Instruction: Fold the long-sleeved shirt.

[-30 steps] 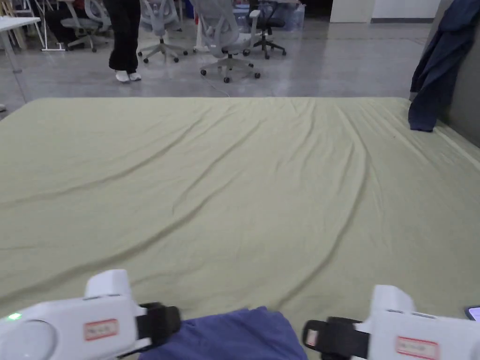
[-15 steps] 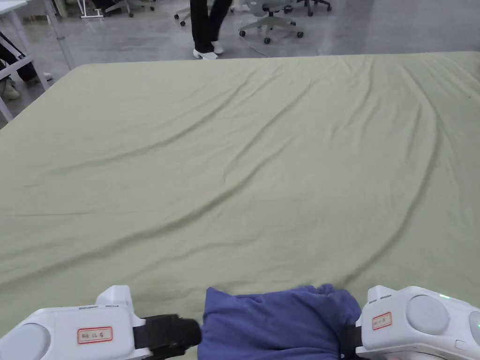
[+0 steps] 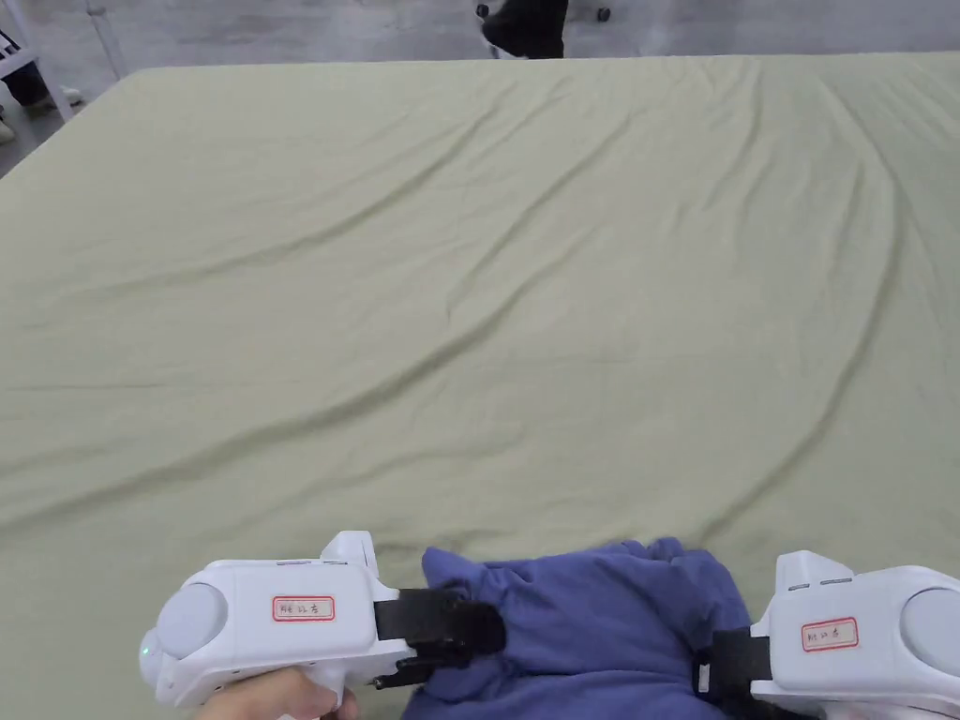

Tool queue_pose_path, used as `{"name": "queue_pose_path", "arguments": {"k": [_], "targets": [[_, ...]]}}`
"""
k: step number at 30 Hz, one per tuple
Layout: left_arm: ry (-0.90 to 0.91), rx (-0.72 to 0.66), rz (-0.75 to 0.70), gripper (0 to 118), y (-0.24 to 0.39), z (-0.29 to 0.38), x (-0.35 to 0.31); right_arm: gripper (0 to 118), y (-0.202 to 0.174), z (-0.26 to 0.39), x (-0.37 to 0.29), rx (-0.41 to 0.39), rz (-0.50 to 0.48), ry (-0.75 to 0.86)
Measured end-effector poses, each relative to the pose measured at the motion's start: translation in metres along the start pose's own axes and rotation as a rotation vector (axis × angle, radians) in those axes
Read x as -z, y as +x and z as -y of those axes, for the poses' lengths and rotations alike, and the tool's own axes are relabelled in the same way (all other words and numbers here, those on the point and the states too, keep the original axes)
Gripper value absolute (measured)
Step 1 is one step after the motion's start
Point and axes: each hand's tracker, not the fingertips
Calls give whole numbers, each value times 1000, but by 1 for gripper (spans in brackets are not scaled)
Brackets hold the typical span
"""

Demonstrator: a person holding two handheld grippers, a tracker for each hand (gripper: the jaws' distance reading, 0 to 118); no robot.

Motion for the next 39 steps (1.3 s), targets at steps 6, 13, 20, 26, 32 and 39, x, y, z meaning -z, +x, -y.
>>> {"name": "queue_pose_path", "arguments": {"k": [6,13,20,26,32,39], "targets": [[32,67,-46,8,18,-7,-42,4,-49,13,-22,37,144,87],[74,186,-228,7,-6,-38,-171,4,-198,45,-5,-8,-146,112],[160,106,-643,7,-97,-87,-321,4,-353,84,26,-205,-359,-30],[147,25,-1086,85,-193,-115,-388,4,-410,107,38,-307,-411,-64],[403,130,-1095,111,-183,-105,-402,4,-427,111,40,-324,-429,-58],[413,137,-1014,111,-137,-85,-402,4,-409,110,14,-303,-437,-24]]}}
